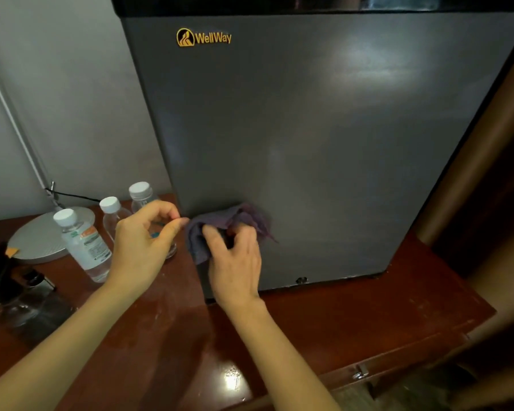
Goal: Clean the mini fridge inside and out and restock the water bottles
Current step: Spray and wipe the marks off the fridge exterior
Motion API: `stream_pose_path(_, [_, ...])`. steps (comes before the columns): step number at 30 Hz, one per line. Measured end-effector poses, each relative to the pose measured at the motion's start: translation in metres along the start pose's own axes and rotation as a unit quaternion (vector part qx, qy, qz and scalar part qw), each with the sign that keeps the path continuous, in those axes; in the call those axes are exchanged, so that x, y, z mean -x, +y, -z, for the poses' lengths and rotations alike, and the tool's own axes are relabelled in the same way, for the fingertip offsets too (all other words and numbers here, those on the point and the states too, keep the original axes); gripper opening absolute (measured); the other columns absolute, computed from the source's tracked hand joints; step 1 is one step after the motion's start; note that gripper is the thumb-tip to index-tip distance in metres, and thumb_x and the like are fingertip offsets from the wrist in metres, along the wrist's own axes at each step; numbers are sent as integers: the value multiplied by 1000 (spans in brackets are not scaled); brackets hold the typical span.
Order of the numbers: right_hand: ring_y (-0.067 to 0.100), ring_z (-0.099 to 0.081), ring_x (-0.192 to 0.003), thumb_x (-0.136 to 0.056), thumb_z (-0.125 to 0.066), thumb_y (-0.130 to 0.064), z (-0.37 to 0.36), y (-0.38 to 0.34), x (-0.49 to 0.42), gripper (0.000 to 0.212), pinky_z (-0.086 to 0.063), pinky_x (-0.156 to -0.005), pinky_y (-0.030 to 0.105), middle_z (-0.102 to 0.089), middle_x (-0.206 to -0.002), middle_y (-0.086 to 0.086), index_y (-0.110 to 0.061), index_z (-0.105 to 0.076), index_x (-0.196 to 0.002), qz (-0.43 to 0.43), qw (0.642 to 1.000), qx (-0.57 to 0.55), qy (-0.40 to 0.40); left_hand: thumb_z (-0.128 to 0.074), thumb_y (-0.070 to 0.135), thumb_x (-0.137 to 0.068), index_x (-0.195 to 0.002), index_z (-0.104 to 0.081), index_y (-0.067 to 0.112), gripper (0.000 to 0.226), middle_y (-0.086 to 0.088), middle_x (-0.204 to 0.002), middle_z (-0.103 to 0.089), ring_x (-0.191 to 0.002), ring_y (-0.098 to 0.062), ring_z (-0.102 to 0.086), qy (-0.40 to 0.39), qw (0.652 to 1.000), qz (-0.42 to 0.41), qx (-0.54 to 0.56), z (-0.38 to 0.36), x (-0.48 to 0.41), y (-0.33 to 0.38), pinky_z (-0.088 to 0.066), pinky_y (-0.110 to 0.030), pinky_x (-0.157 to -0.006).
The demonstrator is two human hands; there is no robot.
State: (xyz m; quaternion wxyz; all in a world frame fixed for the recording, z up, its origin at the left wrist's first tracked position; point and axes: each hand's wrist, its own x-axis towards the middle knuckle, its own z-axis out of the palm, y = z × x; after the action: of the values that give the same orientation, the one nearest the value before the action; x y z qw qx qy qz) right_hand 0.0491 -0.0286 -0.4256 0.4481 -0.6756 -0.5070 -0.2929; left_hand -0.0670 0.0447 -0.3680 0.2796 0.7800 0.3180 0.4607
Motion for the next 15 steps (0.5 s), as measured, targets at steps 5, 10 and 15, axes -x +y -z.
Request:
stream_pose_path(5, [4, -47, -88, -83, -49, -26, 30, 55, -14, 18, -47, -84, 33, -47, -103, -14, -36, -55, -97, -59, 998, 9, -2, -70, 17, -81, -76, -60, 31, 18, 9, -78, -64, -69, -9, -60, -13, 1000, 22, -6, 3, -1, 4, -51, -34, -68])
stream_pose_path(10, [33, -43, -116, -81, -39, 11, 100, 166, -49, 49, -29, -104, 19, -42, -122, 27, 5, -44, -130, -361, 912, -39, 189, -70, 17, -82, -74, -59, 28, 17, 6, -79, -64, -70, -11, -61, -18, 1000, 21, -6, 3, -2, 6, -52, -37, -69])
stream_pose_path(15, [26, -39, -106, -88, -40, 7, 102, 189, -30, 44, -27, -87, 11, -30, -113, 12, 8, -38, -132, -379, 899, -78, 206, -69, 17, -83, -74, -59, 27, 17, 5, -75, -64, -71, -11, -60, -13, 1000, 27, -8, 1, 0, 7, -54, -43, -72])
